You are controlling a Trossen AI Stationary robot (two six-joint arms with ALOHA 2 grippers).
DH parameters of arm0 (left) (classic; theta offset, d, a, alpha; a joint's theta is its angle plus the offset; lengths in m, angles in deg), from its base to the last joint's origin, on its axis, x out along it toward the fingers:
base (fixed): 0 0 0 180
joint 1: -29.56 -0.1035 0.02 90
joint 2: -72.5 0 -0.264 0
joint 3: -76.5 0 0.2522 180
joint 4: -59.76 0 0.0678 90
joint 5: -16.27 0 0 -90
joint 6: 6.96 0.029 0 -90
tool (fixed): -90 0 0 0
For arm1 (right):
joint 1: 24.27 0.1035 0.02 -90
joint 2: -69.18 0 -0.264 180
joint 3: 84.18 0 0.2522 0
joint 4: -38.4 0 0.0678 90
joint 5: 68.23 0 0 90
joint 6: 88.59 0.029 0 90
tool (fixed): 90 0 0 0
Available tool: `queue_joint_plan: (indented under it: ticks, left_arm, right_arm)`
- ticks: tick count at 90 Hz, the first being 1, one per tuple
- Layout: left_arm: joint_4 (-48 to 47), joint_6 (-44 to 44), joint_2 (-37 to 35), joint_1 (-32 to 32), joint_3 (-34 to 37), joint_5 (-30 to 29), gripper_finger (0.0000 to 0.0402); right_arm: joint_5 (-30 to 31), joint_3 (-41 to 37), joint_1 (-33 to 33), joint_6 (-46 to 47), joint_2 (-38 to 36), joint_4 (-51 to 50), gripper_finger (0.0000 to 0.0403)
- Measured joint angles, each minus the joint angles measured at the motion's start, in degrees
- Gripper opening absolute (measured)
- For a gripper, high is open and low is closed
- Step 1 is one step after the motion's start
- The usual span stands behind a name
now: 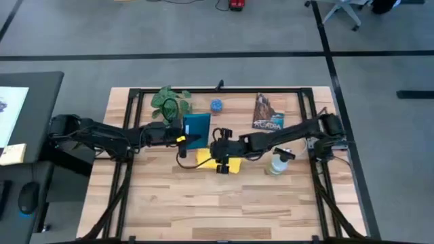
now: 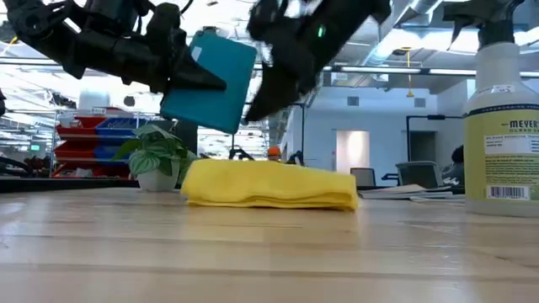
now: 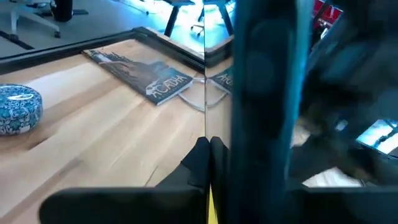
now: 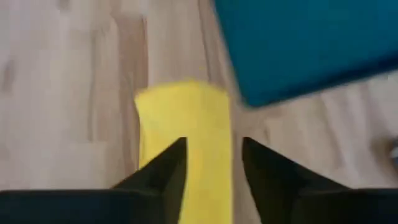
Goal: Apply microfiber cloth
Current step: Wipe the back of the blue tablet using the yellow microfiber cloth
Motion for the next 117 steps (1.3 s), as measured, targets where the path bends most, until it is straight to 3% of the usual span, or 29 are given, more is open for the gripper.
queue_joint_plan:
  ticks: [11, 23, 44, 53, 67, 89, 117]
  left_arm:
    - [0.0, 1.8, 0.0, 1.6, 0.0, -0.1, 0.0011]
    - [1.1, 4.8, 0.0, 4.3, 0.0, 0.0, 0.0011]
    - [5.0, 8.0, 0.0, 7.7, 0.0, 0.6, 0.0011]
    - [5.1, 8.1, 0.0, 7.8, 0.0, 0.9, 0.0011]
    - [5.5, 8.4, 0.0, 7.8, 0.0, 1.2, 0.0011]
    - [4.9, 8.1, 0.1, 7.5, 0.1, -1.6, 0.0011]
    - [5.5, 8.7, 0.1, 7.6, 0.1, -1.0, 0.0011]
  right_arm:
    - [0.0, -0.1, -2.5, 2.5, -4.5, -0.2, 0.0231]
    - [-0.6, -3.7, -5.7, 3.5, -7.4, 5.8, 0.0249]
    - [-17.9, -14.7, -10.0, 3.5, -8.3, 33.8, 0.0244]
    - [-23.9, -17.0, -10.5, 3.5, -7.9, 40.6, 0.0235]
    - [-26.0, -17.5, -10.4, 2.0, -7.9, 40.9, 0.0222]
    - [-27.8, -17.7, -11.3, 0.1, -13.8, 27.8, 0.0215]
    - [-25.6, -17.6, -9.7, 1.6, -11.8, 34.7, 0.0215]
